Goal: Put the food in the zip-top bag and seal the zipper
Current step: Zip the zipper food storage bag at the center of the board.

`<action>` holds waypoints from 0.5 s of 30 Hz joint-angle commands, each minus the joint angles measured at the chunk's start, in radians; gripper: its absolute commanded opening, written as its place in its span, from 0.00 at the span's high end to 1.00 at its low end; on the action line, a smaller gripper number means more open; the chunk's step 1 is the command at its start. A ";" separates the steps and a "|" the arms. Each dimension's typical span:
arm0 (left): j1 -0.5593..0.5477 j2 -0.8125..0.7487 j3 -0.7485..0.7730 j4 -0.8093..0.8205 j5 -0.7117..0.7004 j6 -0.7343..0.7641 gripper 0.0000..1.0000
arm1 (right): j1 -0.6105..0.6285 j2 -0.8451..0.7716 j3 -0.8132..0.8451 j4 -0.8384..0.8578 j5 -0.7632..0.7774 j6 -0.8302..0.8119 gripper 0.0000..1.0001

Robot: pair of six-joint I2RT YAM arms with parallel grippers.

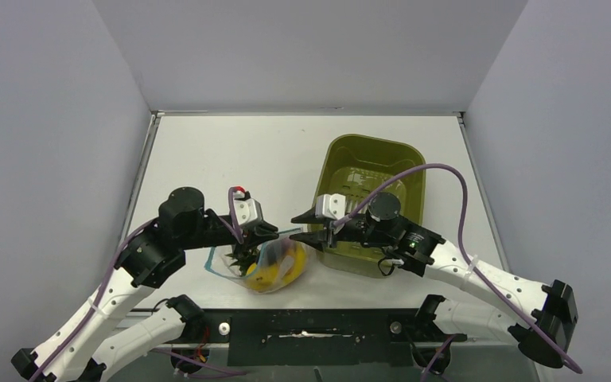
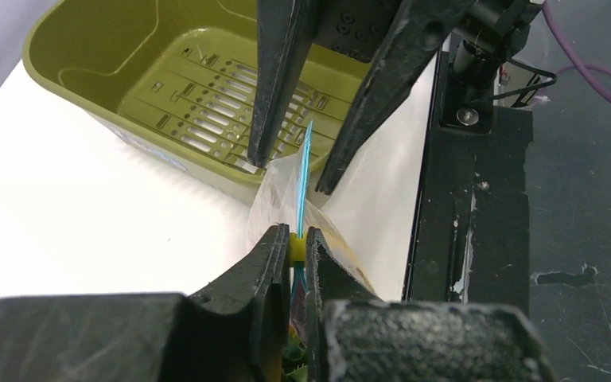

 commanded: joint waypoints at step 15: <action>0.003 -0.014 0.014 0.040 0.041 -0.010 1.00 | 0.100 0.080 0.160 -0.124 0.083 -0.118 0.70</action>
